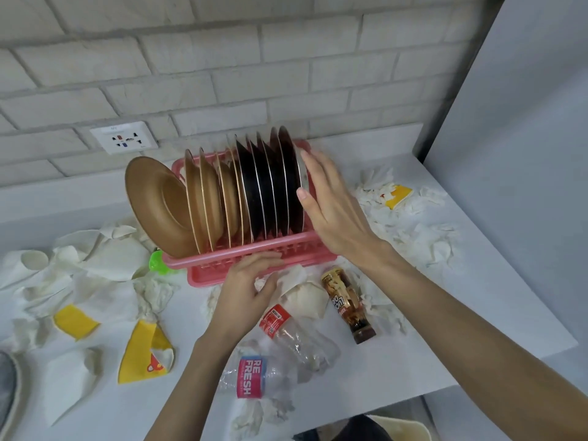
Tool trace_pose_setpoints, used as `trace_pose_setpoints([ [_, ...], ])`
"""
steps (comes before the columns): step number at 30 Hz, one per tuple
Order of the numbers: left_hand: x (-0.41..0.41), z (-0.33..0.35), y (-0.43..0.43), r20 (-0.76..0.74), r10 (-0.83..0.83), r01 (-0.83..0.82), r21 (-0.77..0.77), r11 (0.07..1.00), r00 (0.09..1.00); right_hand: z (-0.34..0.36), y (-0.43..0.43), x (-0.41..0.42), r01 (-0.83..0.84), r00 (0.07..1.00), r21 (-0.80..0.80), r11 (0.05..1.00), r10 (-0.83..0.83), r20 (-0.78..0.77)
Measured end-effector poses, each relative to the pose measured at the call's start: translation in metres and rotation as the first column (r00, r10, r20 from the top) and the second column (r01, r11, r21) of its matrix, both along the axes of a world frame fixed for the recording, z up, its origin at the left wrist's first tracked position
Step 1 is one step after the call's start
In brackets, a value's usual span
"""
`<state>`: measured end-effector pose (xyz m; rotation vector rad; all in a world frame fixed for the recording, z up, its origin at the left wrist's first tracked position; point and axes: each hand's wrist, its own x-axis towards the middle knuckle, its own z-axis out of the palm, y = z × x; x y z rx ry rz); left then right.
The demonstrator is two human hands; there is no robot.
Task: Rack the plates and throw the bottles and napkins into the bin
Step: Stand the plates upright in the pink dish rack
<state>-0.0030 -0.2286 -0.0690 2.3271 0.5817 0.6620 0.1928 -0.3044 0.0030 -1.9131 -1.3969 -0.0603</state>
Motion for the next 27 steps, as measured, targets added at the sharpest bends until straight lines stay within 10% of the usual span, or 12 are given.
trace_pose_setpoints([
  [27, -0.262, -0.001, -0.123, -0.037, 0.481, -0.460, -0.363, 0.810, 0.876, -0.050, -0.125, -0.272, -0.509, 0.859, -0.313, 0.802, 0.452, -0.241],
])
